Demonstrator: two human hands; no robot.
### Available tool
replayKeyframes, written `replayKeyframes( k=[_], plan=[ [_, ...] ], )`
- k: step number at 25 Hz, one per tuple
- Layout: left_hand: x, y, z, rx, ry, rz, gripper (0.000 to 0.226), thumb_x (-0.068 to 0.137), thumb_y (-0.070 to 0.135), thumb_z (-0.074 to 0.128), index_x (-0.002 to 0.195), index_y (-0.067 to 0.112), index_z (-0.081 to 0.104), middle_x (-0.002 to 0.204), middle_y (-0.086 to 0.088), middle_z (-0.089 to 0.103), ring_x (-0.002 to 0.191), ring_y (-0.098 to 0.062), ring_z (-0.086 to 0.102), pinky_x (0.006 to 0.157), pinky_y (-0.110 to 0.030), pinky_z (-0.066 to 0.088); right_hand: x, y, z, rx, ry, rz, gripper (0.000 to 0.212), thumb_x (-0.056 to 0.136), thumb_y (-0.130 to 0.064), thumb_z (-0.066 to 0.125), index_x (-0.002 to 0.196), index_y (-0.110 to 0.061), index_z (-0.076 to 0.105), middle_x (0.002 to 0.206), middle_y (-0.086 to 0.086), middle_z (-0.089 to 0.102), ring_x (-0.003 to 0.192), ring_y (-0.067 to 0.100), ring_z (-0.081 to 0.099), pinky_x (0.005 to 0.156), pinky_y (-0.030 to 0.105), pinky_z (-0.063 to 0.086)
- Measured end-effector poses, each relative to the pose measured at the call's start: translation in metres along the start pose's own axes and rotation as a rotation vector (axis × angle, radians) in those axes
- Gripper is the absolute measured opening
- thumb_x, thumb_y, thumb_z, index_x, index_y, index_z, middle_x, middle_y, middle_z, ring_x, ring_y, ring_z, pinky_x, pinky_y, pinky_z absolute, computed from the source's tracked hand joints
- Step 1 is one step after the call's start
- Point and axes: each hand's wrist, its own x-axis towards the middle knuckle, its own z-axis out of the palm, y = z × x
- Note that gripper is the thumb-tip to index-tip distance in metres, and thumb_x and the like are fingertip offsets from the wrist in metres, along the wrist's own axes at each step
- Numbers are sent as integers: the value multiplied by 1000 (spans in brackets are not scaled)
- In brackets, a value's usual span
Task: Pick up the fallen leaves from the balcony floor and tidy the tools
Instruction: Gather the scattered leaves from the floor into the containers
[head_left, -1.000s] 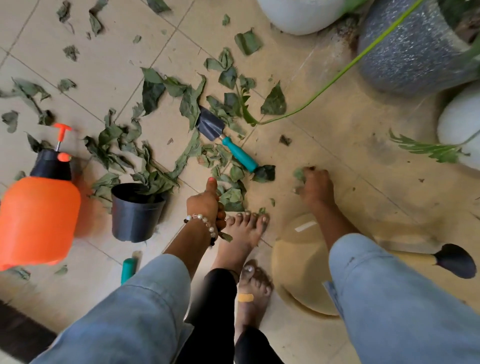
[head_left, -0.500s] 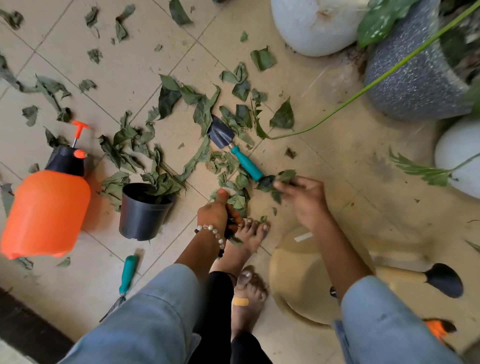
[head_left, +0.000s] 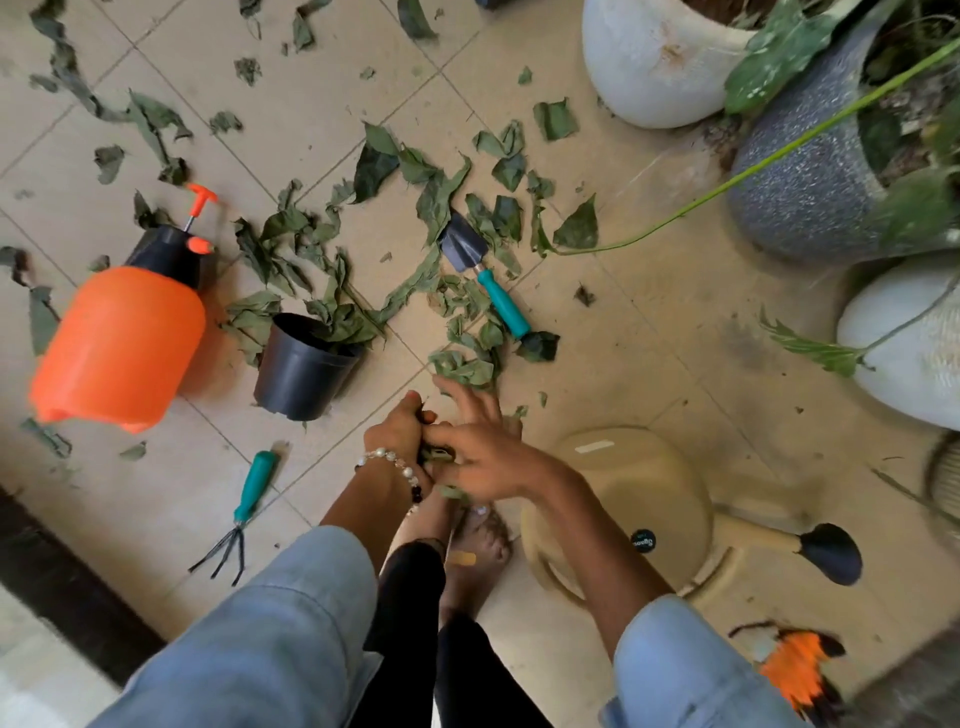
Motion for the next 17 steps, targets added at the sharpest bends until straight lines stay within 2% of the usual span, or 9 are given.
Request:
replayKeyframes(
  k=[2,3,4,5,7,9,11,14,17],
  plan=[
    [-8,2,4,5,67,66,35,92,32,57,66,9,56,40,-3,50,35,-18,44,41,-21,38,-3,10,-12,534,-106,19,33,84,-20,67,110,-40,66,158,-13,11,143,16,11,110,49,21],
    [-7,6,4,-25,76,67,36,93,30,56,63,10,55,38,-2,49,32,-16,41,39,-19,35,-1,20,-15,805,-43,27,33,83,-18,67,109,-39,67,153,-10,30,139,16,28,107,47,28],
    [-5,10,3,-45,71,55,38,94,29,55,60,11,53,39,-1,48,30,-13,38,36,-16,32,5,34,-16,1001,122,89,29,84,-15,65,106,-35,69,140,-6,51,128,17,46,102,46,36],
    [-2,14,-2,-50,66,49,39,95,28,53,58,13,51,40,0,47,28,-11,35,35,-13,29,14,50,-15,1031,361,210,26,84,-9,64,102,-27,71,123,-2,65,116,20,58,99,44,43],
    [9,18,-14,11,59,38,38,94,24,52,58,13,50,43,0,46,27,-11,32,34,-12,27,35,89,-8,539,745,556,22,83,-2,63,102,-12,71,108,9,70,104,26,64,92,34,49],
    [20,17,-26,73,41,29,36,94,25,52,62,11,54,45,-2,50,28,-11,33,33,-13,28,56,120,3,38,684,695,27,84,-4,64,111,-2,65,115,15,64,109,29,60,89,29,47],
    [31,13,-34,78,22,15,34,96,25,50,69,7,59,50,-5,56,29,-10,36,33,-13,28,74,136,20,-213,557,684,34,85,-13,67,115,-2,57,120,17,56,111,30,54,92,33,43],
    [50,10,-39,80,12,24,31,97,22,48,76,4,61,61,-11,61,30,-10,36,32,-13,26,100,145,44,-562,621,646,33,87,-21,65,114,-4,53,115,15,55,108,27,51,92,35,41],
    [59,8,-44,117,12,54,29,96,21,50,78,3,62,63,-13,65,32,-12,39,32,-14,27,111,145,56,-462,684,481,20,86,-1,61,106,-1,61,108,17,62,99,29,60,84,32,47]
  ],
)
